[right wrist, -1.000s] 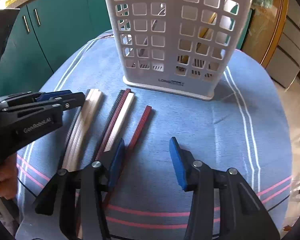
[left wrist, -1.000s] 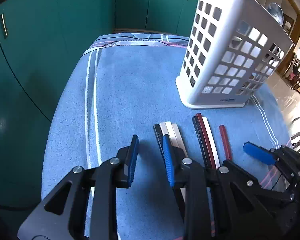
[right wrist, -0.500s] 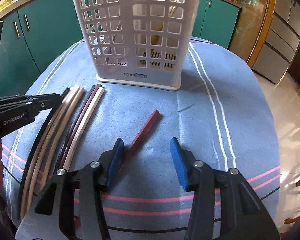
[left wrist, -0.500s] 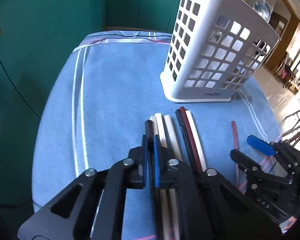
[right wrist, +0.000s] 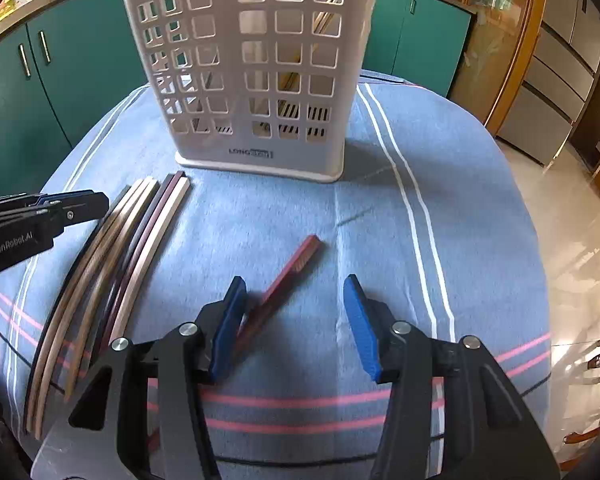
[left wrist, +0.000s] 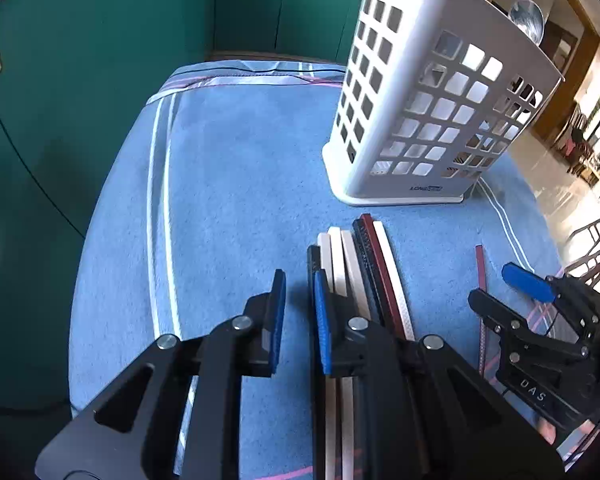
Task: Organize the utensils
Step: 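Grasp a black chopstick with the left tool while the right tool grasps a red chopstick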
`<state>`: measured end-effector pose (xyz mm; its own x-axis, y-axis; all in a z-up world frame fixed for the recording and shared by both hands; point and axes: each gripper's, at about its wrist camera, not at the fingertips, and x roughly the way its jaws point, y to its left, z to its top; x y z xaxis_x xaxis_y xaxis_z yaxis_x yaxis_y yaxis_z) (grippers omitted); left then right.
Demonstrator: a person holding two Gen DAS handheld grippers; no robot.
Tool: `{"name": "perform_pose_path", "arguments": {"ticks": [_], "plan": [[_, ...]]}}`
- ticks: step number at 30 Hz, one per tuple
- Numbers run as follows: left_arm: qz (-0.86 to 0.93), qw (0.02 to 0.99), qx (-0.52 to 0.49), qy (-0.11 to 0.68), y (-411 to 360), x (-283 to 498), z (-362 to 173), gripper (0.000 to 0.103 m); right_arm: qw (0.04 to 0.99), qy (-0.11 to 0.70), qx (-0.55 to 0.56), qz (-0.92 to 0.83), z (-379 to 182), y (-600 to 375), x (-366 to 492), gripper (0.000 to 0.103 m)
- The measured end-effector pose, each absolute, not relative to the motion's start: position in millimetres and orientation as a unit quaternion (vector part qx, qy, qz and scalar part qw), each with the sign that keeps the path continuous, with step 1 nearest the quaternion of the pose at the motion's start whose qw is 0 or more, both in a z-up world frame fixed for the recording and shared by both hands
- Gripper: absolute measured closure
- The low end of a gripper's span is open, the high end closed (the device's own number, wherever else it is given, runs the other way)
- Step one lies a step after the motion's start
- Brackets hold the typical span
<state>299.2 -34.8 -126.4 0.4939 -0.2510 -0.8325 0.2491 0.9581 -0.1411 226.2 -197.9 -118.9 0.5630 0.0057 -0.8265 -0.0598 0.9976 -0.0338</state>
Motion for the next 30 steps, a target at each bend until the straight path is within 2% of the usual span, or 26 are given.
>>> {"name": "perform_pose_path", "arguments": {"ticks": [7, 15, 17, 19, 20, 21, 26, 30], "plan": [[-0.129, 0.867, 0.055, 0.478, -41, 301, -130, 0.078, 0.881, 0.473, -0.023, 0.014, -121, -203, 237, 0.053], [-0.112, 0.856, 0.076, 0.499, -52, 309, -133, 0.076, 0.876, 0.482, -0.032, 0.008, -120, -200, 252, 0.053], [-0.112, 0.85, 0.077, 0.509, -52, 313, -132, 0.081, 0.871, 0.49, -0.028, 0.01, -119, -201, 256, 0.053], [-0.116, 0.848, 0.083, 0.51, -55, 313, -132, 0.095, 0.869, 0.494, -0.022, 0.023, -119, -200, 256, 0.063], [-0.116, 0.849, 0.087, 0.508, -57, 312, -132, 0.095, 0.868, 0.495, -0.013, 0.039, -118, -200, 255, 0.078], [-0.115, 0.85, 0.089, 0.507, -58, 311, -132, 0.096, 0.868, 0.495, -0.012, 0.043, -118, -199, 253, 0.086], [-0.116, 0.863, 0.068, 0.488, -51, 301, -114, 0.097, 0.876, 0.479, 0.014, 0.061, -104, -204, 244, 0.096], [-0.113, 0.886, 0.046, 0.447, -39, 283, -69, 0.097, 0.894, 0.441, 0.033, 0.068, -68, -215, 232, 0.096]]}}
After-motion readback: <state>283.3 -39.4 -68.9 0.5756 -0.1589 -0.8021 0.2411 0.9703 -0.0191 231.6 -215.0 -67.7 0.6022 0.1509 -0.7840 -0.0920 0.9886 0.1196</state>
